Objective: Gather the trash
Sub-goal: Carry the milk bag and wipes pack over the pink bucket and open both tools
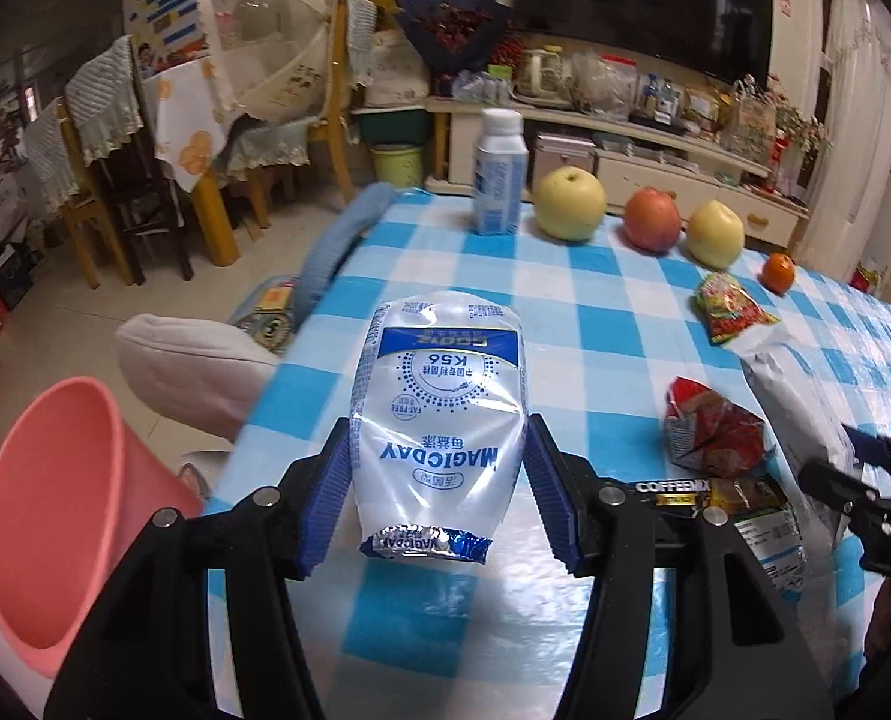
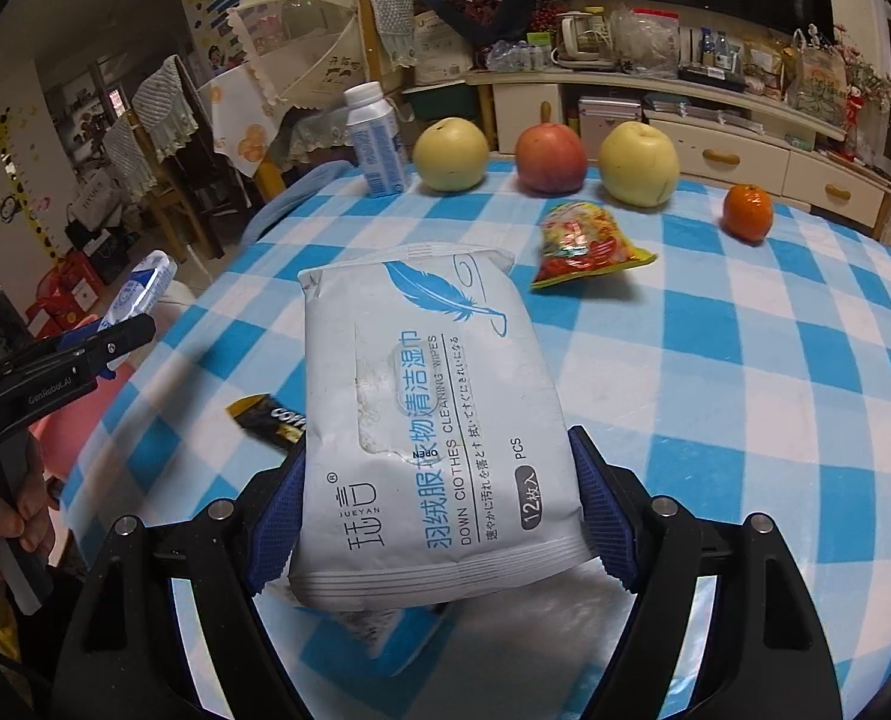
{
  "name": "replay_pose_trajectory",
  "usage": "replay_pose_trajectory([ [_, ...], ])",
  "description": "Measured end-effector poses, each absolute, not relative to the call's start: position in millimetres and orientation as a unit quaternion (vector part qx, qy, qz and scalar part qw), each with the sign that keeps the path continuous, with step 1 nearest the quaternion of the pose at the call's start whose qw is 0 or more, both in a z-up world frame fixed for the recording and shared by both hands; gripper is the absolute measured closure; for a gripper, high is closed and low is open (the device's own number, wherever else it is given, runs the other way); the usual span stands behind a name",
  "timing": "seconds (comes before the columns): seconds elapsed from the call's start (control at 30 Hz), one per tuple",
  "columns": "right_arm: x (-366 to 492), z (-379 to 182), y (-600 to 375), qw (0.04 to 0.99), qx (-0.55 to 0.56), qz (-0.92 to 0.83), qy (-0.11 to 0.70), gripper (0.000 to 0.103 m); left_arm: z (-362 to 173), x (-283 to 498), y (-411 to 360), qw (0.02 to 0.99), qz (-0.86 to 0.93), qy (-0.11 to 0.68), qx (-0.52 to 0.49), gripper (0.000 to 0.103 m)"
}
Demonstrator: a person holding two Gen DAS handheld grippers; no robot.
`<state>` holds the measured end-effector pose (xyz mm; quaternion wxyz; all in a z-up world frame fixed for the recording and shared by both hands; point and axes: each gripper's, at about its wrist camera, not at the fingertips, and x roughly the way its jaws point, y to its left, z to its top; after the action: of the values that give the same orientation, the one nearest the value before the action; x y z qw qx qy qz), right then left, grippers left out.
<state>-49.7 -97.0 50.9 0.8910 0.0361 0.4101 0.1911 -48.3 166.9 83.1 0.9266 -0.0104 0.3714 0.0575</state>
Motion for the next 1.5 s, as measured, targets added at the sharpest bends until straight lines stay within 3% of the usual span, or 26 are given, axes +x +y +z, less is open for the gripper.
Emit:
replay_pose_trajectory([
  [0.7,-81,85,65,0.871,-0.002,0.284,0.402,0.023,116,-86,311,0.915,0.249,0.315,-0.045,0.045],
  [1.1,-87,105,198,0.852,-0.099,0.349,0.379,0.023,115,-106,388,0.891,0.307,0.314,-0.115,0.045],
  [1.5,-98,82,297,0.822,-0.226,0.385,0.353,0.022,104,-118,434,0.868,0.345,0.323,-0.154,0.045],
])
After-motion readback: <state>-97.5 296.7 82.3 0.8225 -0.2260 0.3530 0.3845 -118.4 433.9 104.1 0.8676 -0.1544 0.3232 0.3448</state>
